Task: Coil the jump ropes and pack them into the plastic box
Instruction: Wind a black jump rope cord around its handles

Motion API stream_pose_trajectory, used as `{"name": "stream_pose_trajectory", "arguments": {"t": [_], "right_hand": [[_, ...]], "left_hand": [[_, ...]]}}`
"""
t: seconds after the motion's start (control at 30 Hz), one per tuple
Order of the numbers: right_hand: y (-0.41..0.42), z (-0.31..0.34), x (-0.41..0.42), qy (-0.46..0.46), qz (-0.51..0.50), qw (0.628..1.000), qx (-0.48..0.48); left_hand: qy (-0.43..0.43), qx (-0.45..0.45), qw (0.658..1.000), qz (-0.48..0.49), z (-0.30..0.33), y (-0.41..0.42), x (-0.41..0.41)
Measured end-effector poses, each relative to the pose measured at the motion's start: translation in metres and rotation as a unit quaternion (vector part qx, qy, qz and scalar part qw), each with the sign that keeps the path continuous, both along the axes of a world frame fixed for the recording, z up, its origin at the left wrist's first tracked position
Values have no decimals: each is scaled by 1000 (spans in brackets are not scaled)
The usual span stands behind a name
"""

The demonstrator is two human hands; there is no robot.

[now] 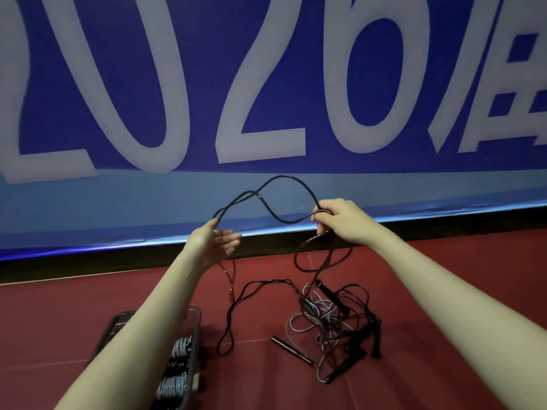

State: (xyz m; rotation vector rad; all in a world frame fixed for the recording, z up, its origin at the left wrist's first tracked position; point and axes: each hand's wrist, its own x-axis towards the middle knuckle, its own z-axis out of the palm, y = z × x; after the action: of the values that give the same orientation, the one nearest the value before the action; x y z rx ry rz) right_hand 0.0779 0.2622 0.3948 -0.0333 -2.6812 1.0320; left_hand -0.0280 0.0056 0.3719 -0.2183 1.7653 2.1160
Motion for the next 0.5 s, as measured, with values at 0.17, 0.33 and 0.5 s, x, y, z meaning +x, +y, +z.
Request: {"name": "stream_pose_trajectory", "arguments": {"t": [0.17,0.33,0.5], "right_hand": [[-3,19,9,15,1,999,45],[-7,14,6,-16,6,990,141],[-11,10,10,-7,6,991,137]], "left_hand": [[311,-260,901,152,15,11,12],[512,-206,831,-67,34,27,28],[398,-216,854,-258,22,55,48]]}}
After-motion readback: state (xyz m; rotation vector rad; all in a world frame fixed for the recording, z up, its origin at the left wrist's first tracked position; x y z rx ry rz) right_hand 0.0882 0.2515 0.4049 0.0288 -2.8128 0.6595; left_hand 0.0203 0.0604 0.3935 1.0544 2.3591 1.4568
